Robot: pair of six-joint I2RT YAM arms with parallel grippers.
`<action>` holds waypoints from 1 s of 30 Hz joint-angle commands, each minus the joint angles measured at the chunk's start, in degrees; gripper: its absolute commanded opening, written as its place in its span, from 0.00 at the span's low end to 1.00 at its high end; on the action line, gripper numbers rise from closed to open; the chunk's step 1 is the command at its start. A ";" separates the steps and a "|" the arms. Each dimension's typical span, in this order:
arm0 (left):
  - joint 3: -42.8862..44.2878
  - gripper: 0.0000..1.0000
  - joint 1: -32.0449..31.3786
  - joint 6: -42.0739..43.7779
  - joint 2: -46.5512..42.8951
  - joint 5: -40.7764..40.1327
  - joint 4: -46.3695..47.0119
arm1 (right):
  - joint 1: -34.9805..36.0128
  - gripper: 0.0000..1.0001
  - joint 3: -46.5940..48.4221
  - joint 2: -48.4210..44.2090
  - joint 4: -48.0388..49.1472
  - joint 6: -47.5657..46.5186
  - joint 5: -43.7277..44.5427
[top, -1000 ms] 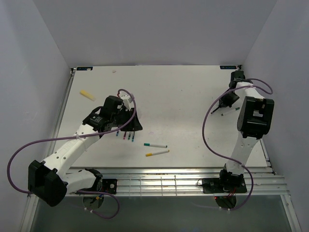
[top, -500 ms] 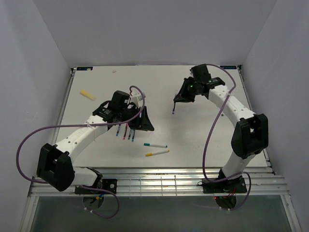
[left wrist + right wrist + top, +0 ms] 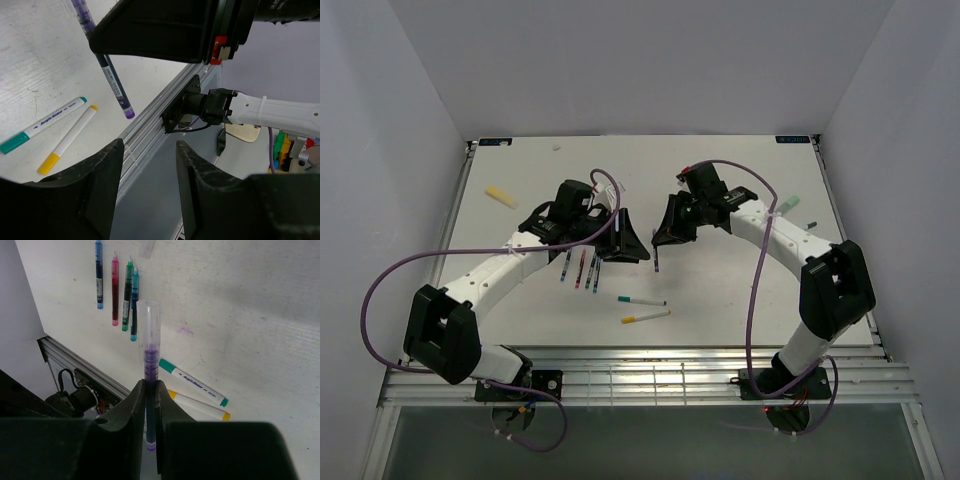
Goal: Open the pen caps
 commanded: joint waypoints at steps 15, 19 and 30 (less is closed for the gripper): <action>0.85 0.53 0.38 -3.29 1.49 -2.93 3.77 | 3.59 0.08 -4.69 -6.47 12.27 10.79 -3.89; 0.68 0.51 0.38 -3.38 1.93 -3.46 3.77 | 3.68 0.08 -5.04 -7.09 13.51 12.02 -4.24; 0.50 0.17 0.38 -0.84 1.67 -3.55 1.50 | 3.59 0.15 -5.49 -6.65 15.44 11.94 -5.56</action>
